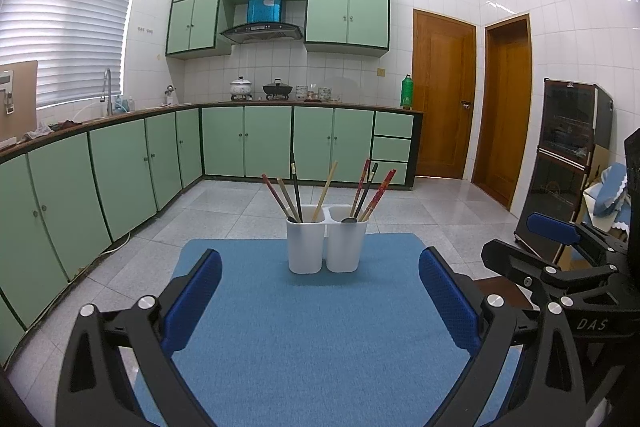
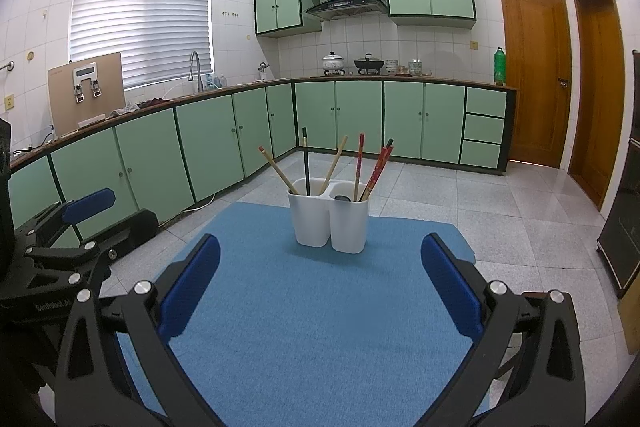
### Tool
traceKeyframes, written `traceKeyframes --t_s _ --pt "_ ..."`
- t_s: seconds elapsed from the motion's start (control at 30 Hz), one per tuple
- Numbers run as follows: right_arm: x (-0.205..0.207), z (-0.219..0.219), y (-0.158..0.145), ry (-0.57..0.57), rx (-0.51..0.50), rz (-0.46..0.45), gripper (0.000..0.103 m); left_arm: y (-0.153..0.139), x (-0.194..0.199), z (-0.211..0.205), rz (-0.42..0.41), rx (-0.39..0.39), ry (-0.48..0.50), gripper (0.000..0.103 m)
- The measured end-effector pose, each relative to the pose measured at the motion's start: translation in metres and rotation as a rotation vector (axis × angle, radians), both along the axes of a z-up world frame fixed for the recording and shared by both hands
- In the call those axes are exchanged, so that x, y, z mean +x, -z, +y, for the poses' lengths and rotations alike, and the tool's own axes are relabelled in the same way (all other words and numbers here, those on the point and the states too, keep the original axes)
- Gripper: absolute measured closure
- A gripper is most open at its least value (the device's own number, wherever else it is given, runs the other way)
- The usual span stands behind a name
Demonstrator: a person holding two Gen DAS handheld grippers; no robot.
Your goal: Organize utensils
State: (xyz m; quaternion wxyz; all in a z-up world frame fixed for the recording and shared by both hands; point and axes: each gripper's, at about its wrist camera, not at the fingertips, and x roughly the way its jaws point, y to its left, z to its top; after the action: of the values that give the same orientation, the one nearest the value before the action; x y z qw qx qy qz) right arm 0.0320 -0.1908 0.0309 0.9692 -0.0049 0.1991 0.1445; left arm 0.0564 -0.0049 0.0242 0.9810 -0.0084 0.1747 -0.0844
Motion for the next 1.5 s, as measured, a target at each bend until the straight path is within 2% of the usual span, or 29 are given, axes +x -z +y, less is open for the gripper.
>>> traceKeyframes --t_s 1.5 --pt "0.0030 0.0037 0.0061 -0.001 0.003 0.012 0.005 0.0000 0.0027 0.0030 0.007 0.004 0.000 0.006"
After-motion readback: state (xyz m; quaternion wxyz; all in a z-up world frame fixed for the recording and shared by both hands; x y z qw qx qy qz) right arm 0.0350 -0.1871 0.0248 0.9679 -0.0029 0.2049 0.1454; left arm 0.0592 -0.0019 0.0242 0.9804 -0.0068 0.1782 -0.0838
